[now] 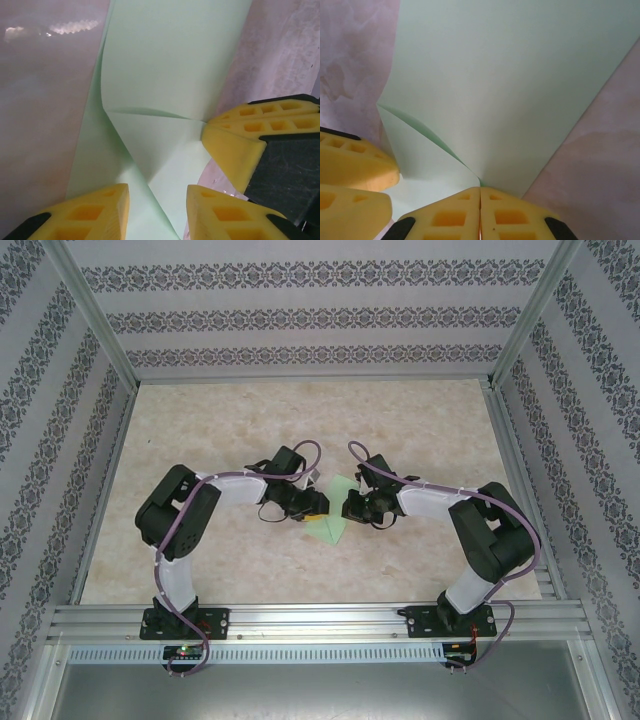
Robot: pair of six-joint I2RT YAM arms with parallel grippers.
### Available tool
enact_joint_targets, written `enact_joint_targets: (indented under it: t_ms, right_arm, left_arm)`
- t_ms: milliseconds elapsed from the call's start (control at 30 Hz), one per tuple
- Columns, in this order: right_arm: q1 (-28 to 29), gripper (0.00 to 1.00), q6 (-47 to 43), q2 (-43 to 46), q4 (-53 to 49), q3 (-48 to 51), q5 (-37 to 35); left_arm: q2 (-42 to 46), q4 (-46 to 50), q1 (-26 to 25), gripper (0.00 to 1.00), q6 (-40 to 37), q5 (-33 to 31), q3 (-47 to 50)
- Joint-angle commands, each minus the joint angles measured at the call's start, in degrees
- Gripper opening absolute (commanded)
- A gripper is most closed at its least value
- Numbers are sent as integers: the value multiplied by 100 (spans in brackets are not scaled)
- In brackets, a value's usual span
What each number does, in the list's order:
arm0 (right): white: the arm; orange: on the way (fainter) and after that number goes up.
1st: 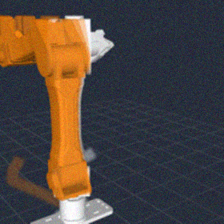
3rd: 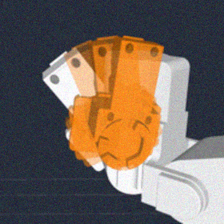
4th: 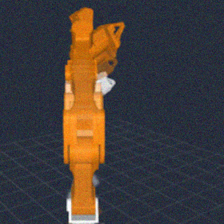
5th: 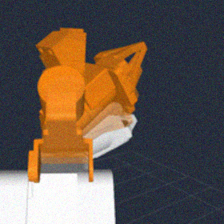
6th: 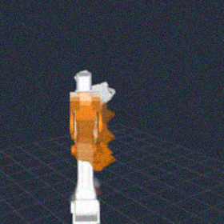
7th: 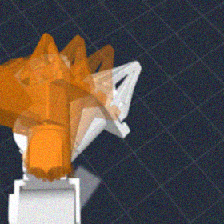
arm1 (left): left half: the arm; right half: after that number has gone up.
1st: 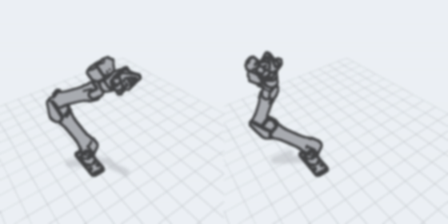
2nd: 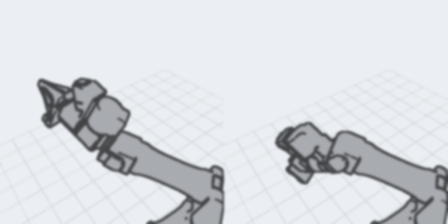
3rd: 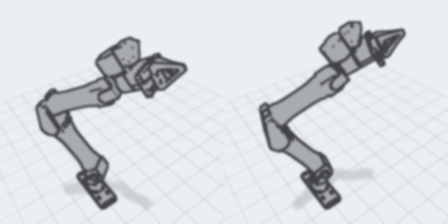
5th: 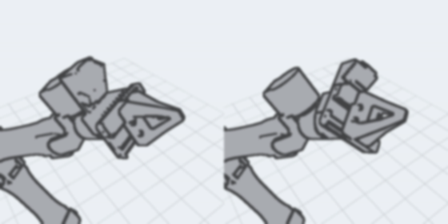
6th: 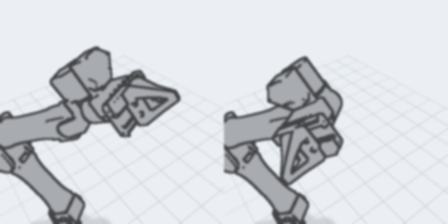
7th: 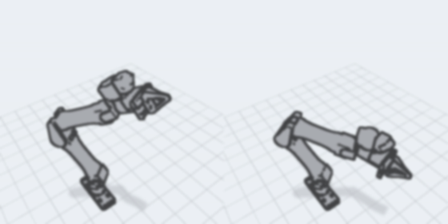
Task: Fold a paper plane with a square sheet of paper (pick it up from the middle)
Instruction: Turn over the paper at the center of the table.
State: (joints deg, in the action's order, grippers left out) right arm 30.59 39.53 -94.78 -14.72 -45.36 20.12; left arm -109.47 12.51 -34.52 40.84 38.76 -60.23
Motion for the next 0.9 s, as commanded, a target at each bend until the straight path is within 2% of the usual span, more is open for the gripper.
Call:
enact_joint_targets:
  t_ms: [0,167,533,667,867]
  right_arm:
    - [-70,8,97,16,75,80,-135]
    - [-79,9,98,47,88,107,-123]
    - [-89,16,116,212,42,80,-71]
    - [-156,28,112,607,-155,114,-234]
    - [-344,58,74,1609,-703,209,-957]
  left_arm:
    - [-153,-255,-82,36,-15,139,-190]
    - [-228,-267,-100,33,2,138,-277]
    - [-423,-363,-148,17,25,180,-421]
    - [-414,-359,-151,10,-21,180,-431]
    - [-260,-35,-160,1,-305,-47,-564]
